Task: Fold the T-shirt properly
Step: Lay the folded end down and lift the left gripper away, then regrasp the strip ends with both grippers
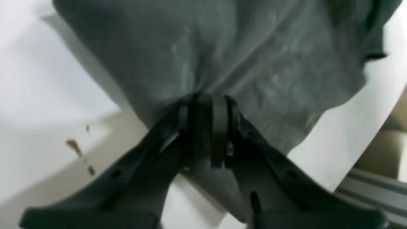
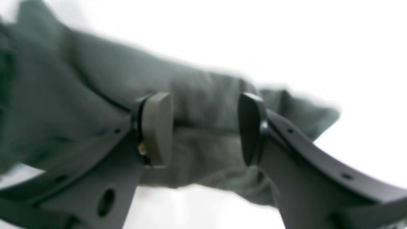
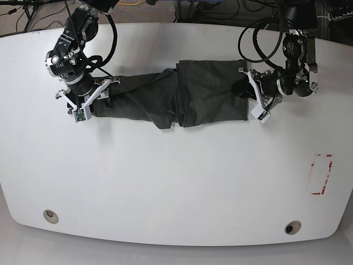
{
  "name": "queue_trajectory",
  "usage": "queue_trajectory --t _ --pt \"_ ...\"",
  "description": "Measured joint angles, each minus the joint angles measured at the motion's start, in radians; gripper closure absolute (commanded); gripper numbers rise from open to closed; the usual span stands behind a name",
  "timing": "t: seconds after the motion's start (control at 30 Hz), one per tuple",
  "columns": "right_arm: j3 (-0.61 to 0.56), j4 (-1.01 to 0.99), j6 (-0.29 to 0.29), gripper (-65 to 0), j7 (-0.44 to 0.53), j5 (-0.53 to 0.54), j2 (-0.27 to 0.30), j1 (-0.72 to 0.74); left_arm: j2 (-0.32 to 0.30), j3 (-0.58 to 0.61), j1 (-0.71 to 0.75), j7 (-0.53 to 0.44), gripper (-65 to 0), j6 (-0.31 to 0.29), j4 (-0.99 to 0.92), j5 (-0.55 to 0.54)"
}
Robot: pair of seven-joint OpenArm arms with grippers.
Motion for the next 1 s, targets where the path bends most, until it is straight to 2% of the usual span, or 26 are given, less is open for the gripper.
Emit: queue_trajectory --t 0.07,0.17,0.23,0.4,0.43,0.7,0.8,1.0 --pt "0.012 0.02 -0.002 -32.2 -0.005 0.036 -0.007 0.003 0.0 -0.004 -0.005 -0.007 -7.2 -0.006 -0.017 -0.005" --pt "0.069 0.024 0.006 -35.4 -0.074 0.118 -0.01 0.019 0.0 -0.004 -0.011 -0.014 -7.2 -0.006 -0.03 -0.006" --pt "0.139 0.014 0.004 -41.7 -0.141 0.146 -0.011 0.044 0.0 -0.005 -0.013 -0.017 -7.2 -0.008 -0.037 -0.007" --pt "0.332 -0.033 -0.009 -63.9 -0.27 0.227 0.005 0.106 -0.003 -0.007 -0.013 -0.032 -7.2 -0.009 -0.045 0.001" --pt "0.374 -0.044 -0.009 -65.0 -0.289 0.253 0.01 0.117 -0.002 -0.007 -0.013 -0.035 -7.2 -0.01 -0.045 0.011" --pt "0.501 -0.19 -0.008 -65.0 -0.372 0.435 0.094 0.149 0.0 -0.006 -0.018 -0.08 -7.4 -0.02 -0.042 0.084" --pt "0.526 -0.293 -0.009 -65.0 -0.37 0.507 0.131 0.153 0.0 -0.006 -0.018 -0.092 -7.4 -0.019 -0.042 0.084" --pt "0.555 -0.499 -0.008 -65.0 -0.373 0.568 0.191 0.151 0.0 -0.007 -0.015 -0.095 -7.4 -0.019 -0.04 0.087"
